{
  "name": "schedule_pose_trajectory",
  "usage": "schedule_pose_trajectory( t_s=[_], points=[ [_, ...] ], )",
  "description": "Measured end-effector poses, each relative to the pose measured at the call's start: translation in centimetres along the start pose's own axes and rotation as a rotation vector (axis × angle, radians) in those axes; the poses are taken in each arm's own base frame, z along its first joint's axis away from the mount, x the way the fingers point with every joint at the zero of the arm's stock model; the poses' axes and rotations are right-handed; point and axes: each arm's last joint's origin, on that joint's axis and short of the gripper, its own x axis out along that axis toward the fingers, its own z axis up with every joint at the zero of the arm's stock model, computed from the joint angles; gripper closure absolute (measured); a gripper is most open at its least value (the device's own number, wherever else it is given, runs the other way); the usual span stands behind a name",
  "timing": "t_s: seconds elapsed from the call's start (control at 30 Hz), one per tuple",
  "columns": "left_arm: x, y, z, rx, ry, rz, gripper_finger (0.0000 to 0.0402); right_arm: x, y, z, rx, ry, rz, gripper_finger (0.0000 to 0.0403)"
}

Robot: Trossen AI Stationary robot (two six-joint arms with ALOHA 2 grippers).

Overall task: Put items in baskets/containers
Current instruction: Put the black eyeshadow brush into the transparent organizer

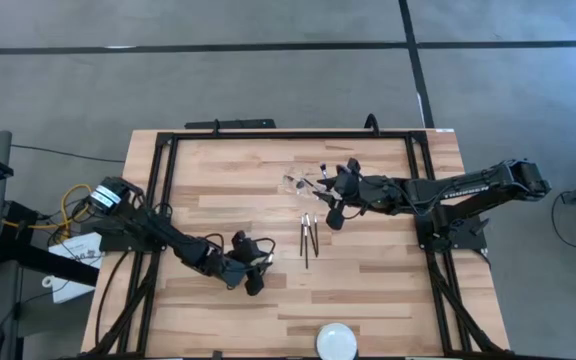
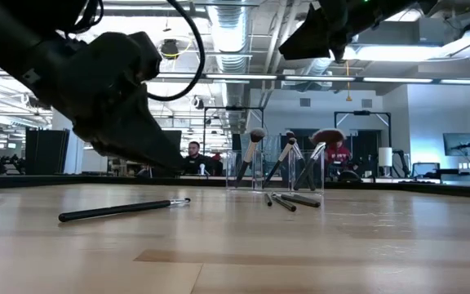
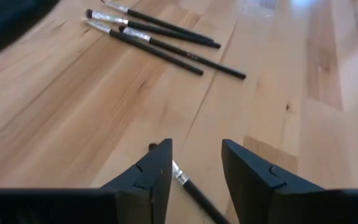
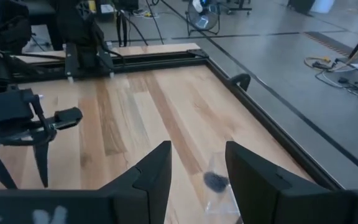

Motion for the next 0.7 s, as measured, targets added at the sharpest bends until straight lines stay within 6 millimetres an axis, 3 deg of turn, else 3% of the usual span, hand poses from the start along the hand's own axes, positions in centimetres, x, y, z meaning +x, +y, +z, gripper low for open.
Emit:
schedule_pose_trajectory(
  t_s=[0.23, 0.43, 0.57, 0.7],
  points=[
    [1.8, 0.5, -2.3, 0.018, 0.051, 0.059, 0.0242, 0.0, 0.0, 0.0, 0.000, 0.003, 0.000, 0.0266],
    [2.6, 0.4, -2.9, 0.040, 0.029, 0.105, 0.0250, 0.0, 0.0, 0.0, 0.000, 0.003, 0.000, 0.0264],
    [2.6, 1.0, -3.2, 0.068, 0.027, 0.138, 0.0292, 0.0, 0.0, 0.0, 0.000, 0.003, 0.001, 0.0266],
    [2.8, 1.9, -3.4, 0.054, 0.045, 0.152, 0.0365, 0.0, 0.0, 0.0, 0.000, 0.003, 0.001, 0.0270]
  ],
)
